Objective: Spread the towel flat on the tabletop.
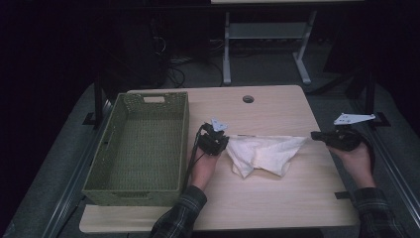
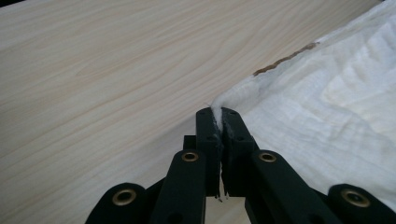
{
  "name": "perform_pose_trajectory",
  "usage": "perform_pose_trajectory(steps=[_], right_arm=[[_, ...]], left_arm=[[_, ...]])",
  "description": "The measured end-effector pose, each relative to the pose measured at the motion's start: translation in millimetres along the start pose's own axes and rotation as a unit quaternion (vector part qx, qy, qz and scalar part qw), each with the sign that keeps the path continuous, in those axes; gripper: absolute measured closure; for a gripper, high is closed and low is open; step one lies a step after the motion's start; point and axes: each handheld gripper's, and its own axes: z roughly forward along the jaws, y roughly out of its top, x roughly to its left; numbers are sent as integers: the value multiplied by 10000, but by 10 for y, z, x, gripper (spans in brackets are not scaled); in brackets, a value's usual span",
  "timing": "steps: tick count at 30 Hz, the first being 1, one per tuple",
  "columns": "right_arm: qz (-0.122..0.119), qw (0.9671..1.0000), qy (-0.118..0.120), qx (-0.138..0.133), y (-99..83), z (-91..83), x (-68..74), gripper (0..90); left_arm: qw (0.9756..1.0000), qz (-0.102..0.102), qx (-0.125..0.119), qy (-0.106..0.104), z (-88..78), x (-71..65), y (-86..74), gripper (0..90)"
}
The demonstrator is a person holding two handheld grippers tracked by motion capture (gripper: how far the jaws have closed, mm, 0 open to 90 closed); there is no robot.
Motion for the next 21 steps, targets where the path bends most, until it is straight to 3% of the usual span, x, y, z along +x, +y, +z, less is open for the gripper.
perform_pose_trajectory(steps=[8,12,15,16,18,21], right_arm=[[-9,9998,15,186,30,248,-25,889],[-48,9994,-51,325,46,371,-54,887],[-93,9991,-153,393,65,438,-62,856],[-47,9992,-193,345,70,448,-61,791],[-47,9992,-221,319,82,437,-41,713],[-77,9995,-160,261,97,374,16,686]], left_arm=[[9994,-5,257,215,222,30,28,862],[9986,-115,417,288,325,97,-16,843],[9981,-127,477,358,342,104,-33,744],[9982,-138,469,356,323,101,-28,700],[9986,-122,415,291,267,77,-7,635],[9993,7,329,156,160,16,30,581]])
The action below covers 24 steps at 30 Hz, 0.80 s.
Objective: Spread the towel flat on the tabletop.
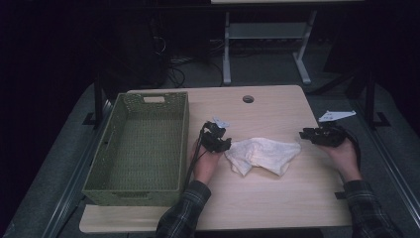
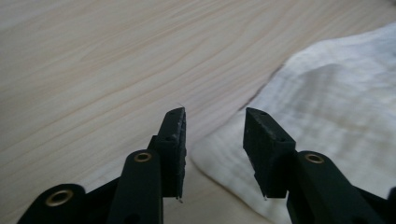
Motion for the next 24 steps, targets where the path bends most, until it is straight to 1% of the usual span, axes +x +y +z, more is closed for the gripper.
perform_pose_trajectory(steps=[1,2,3,4,5,8,9,11,12,13,14,15,18,19,20,21,22,23,24], right_arm=[[-39,10000,27,-20,1,-25,22,687],[-39,10000,58,-21,1,-41,41,687],[-69,9999,143,-18,-1,-72,79,687],[-65,9998,177,-28,-3,-83,96,688],[-103,9996,275,-60,-10,-105,133,689],[-185,9988,441,-65,-23,-155,252,694],[-217,9984,520,-72,-25,-171,289,696],[-246,9975,654,-102,-28,-200,374,696],[-267,9970,719,-117,-29,-208,405,696],[-307,9962,806,-97,-33,-219,474,696],[-327,9960,829,-102,-37,-220,496,695],[-386,9952,893,-79,-48,-226,548,695],[-405,9933,1081,-61,-96,-220,645,695],[-443,9921,1169,-21,-127,-210,701,695],[-456,9920,1181,17,-141,-206,738,695],[-521,9913,1204,74,-163,-198,785,695],[-518,9908,1247,101,-176,-197,812,695],[-535,9902,1286,114,-190,-197,846,695],[-578,9895,1321,108,-201,-197,876,695]], left_arm=[[10000,42,-8,-66,-26,-15,6,569],[9997,90,-56,-204,-77,-57,7,562],[9996,102,-65,-244,-95,-73,5,561],[9992,173,-96,-347,-133,-113,-3,556],[9988,219,-113,-412,-154,-139,-12,546],[9972,428,-100,-608,-251,-237,-67,533],[9968,426,-117,-670,-278,-265,-87,525],[9957,484,-133,-781,-322,-304,-129,517],[9947,566,-94,-856,-358,-340,-175,509],[9944,609,-75,-864,-370,-350,-192,505],[9936,648,-72,-924,-394,-378,-241,501],[9931,649,-70,-972,-406,-397,-274,494],[9913,799,-34,-1043,-441,-459,-411,483],[9911,808,-28,-1054,-447,-471,-433,482],[9907,823,-22,-1082,-459,-489,-458,480],[9902,841,-31,-1112,-466,-501,-469,479],[9897,877,-34,-1131,-477,-520,-480,480],[9896,893,-40,-1129,-486,-544,-488,480],[9889,930,-57,-1154,-491,-564,-495,480]])
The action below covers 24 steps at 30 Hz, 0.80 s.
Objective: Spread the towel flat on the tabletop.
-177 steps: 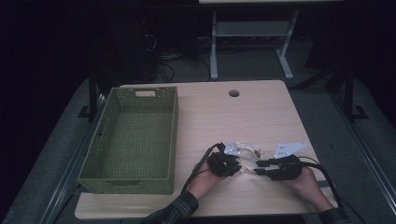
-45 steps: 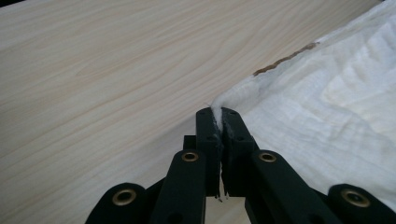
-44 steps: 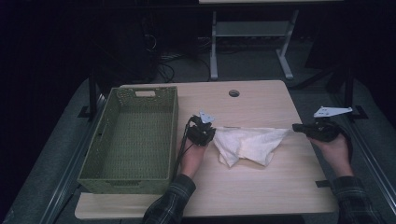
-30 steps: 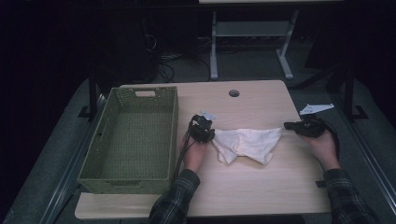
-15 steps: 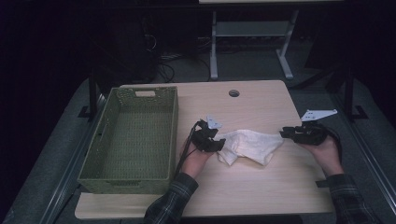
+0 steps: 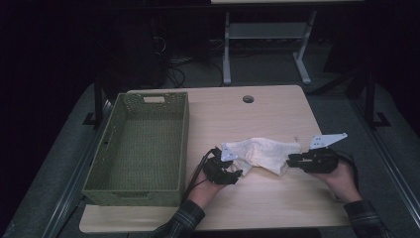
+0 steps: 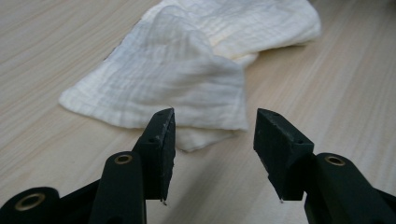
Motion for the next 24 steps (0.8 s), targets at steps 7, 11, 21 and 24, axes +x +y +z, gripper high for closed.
perform_pose_trajectory(steps=[7,11,21,24], right_arm=[[-207,9994,257,-40,-9,89,218,687],[-345,9990,286,43,15,191,271,677],[-451,9974,129,544,-18,425,238,875],[-411,9980,189,434,11,345,213,884]], left_arm=[[9995,281,169,16,139,-124,-4,488],[9986,455,246,127,234,-167,4,512],[9972,485,486,287,370,-99,49,826],[9990,297,310,156,258,-56,89,845]])
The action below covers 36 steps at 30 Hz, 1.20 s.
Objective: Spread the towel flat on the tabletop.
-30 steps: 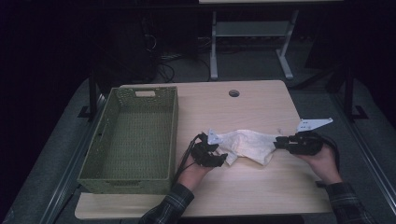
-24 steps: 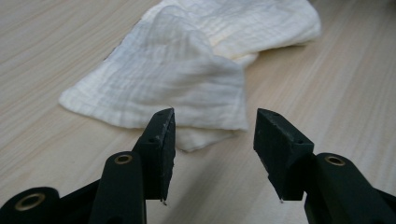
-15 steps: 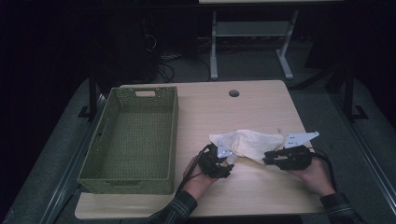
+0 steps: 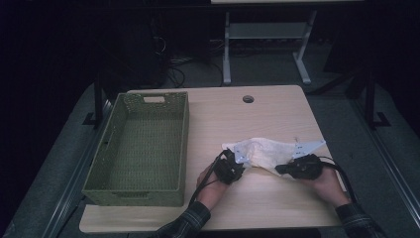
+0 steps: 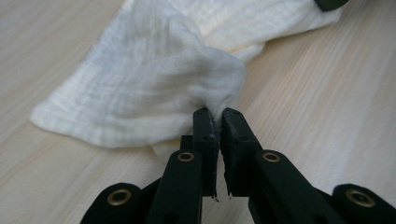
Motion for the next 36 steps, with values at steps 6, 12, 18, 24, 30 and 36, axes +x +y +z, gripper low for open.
perform_pose_trajectory(steps=[6,12,18,24,30,36], right_arm=[[108,9988,-142,-459,42,-257,-90,887],[220,9967,-409,-661,65,-434,-262,890],[370,9924,-509,-1057,90,-669,-396,891],[431,9924,-544,-1017,120,-643,-507,891],[652,9932,-676,-695,102,-331,-742,890],[825,9928,-805,-315,53,-31,-929,885]], left_arm=[[9984,-231,-473,209,-296,133,64,846],[9944,-591,-715,506,-417,325,119,850],[9909,-721,-920,662,-542,401,236,855],[9910,-744,-768,807,-424,456,299,853],[9895,-955,-523,948,-126,611,295,851],[9893,-1106,-244,923,183,743,230,846]])
